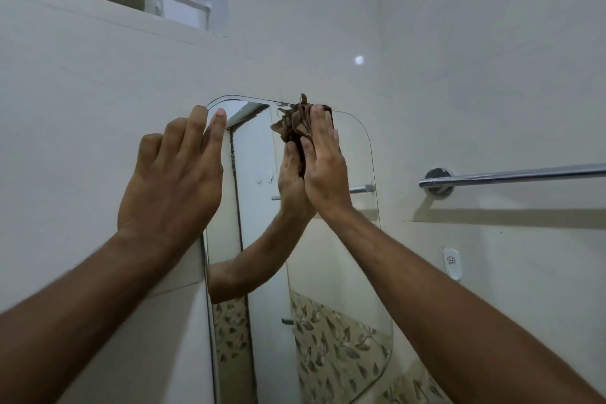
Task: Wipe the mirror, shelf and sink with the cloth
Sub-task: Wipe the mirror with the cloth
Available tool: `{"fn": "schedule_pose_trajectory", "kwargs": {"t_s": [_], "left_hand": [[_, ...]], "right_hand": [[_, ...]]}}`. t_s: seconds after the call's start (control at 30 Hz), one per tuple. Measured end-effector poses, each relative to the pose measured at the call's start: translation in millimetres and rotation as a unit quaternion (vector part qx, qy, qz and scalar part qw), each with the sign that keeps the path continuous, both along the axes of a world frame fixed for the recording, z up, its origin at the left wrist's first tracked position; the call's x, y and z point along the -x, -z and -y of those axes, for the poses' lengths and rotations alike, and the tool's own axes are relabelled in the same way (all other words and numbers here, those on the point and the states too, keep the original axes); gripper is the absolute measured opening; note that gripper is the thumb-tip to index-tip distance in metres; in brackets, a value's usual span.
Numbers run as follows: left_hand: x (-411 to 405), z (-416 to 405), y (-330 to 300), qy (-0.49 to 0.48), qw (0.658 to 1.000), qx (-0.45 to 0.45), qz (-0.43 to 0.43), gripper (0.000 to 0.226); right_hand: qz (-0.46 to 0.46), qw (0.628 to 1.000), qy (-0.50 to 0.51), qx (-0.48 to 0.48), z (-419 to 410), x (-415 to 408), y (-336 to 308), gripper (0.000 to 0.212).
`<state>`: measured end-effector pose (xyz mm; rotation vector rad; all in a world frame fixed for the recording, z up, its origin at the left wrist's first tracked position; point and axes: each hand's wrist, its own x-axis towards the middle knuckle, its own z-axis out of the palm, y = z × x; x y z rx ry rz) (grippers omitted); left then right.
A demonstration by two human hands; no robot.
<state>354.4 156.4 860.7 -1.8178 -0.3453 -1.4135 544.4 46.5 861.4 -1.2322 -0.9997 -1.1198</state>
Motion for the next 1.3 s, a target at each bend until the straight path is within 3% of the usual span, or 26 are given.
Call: {"fn": "schedule_pose_trajectory", "kwargs": {"t_s": [0.2,0.33,0.43,0.7,0.8,0.87,0.93,1.17,1.3], "left_hand": [[-1.1,-0.1,0.7,-0.002,1.000,0.002,0.007,0.055],[-1.2,-1.5,1.0,-0.007,1.000,0.000,0.006,0.056],[-1.4,-1.6,0.5,-0.011,1.000,-0.001,0.007,0.055],[-2.6,-1.5,-3.0,0.045,0.998,0.025,0.034,0.056],[0.5,1.0,-1.5,0.170,0.981,0.072,0.063,0.052],[4.1,3.3,0.0,0.286,0.943,0.142,0.099,0.044],[3.6,3.1,1.3,0.329,0.922,0.166,0.114,0.039],[2.0,4.1,0.9,0.330,0.921,0.165,0.129,0.038],[5.1,5.6,-0.3,0.344,0.913,0.184,0.120,0.038]], "right_hand": [[-0.077,0.996,0.019,-0.026,19.0,-54.0,-21.4,0.049],[-0.171,0.983,0.029,-0.059,28.7,-80.7,4.2,0.051],[-0.175,0.982,0.026,-0.059,22.6,-72.5,19.1,0.051],[0.035,0.999,-0.017,0.016,-16.8,27.3,1.4,0.053],[0.110,0.992,-0.024,0.055,-31.8,61.9,8.5,0.052],[0.147,0.985,-0.032,0.079,-36.8,73.0,20.2,0.051],[0.182,0.977,-0.027,0.105,-34.7,70.3,26.4,0.050],[0.121,0.991,-0.013,0.060,-28.7,48.5,-11.2,0.050],[0.161,0.982,-0.016,0.094,-31.2,63.4,12.7,0.051]]}}
